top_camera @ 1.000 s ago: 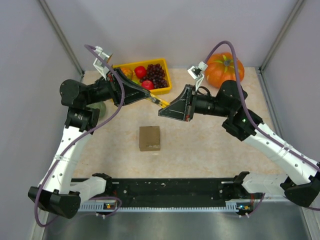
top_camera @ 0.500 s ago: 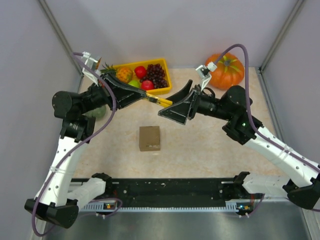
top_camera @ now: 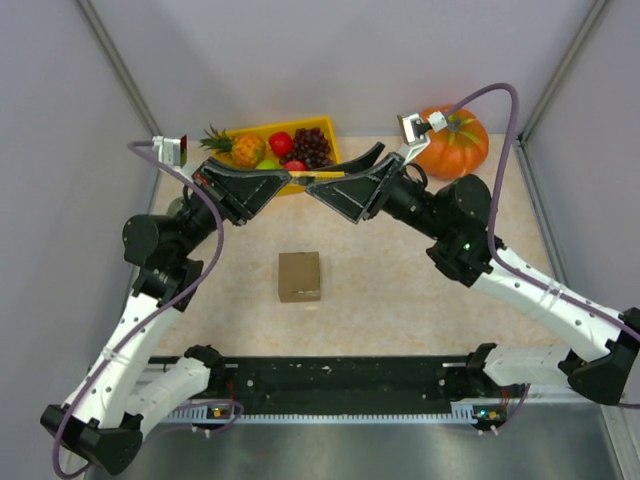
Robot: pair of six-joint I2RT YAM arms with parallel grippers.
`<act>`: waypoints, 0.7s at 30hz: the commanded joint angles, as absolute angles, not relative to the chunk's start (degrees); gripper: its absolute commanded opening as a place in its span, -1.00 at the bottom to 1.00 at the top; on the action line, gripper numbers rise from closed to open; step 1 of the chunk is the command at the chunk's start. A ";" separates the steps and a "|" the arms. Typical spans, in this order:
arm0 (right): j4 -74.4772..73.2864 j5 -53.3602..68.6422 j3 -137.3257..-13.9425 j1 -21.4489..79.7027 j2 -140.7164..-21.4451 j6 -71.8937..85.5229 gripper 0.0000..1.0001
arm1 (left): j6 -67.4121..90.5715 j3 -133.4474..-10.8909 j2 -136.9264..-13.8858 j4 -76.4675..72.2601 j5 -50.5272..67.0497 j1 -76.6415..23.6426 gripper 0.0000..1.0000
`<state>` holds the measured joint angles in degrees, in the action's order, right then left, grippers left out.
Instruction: Unpack the express box
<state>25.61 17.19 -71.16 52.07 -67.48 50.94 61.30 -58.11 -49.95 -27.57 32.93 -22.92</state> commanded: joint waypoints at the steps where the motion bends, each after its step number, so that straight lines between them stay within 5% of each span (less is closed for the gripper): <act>1: 29.36 16.61 -74.44 53.09 -68.82 52.65 0.57 | 60.12 -56.96 -47.64 -35.41 26.02 -23.73 -1.00; 6: 29.36 17.31 -75.58 53.17 -69.78 52.91 0.28 | 59.76 -56.52 -47.72 -34.80 26.19 -24.08 -1.00; 21: 27.69 19.69 -78.40 53.17 -71.19 53.00 -0.21 | 60.12 -54.49 -48.25 -37.00 25.14 -25.66 -1.00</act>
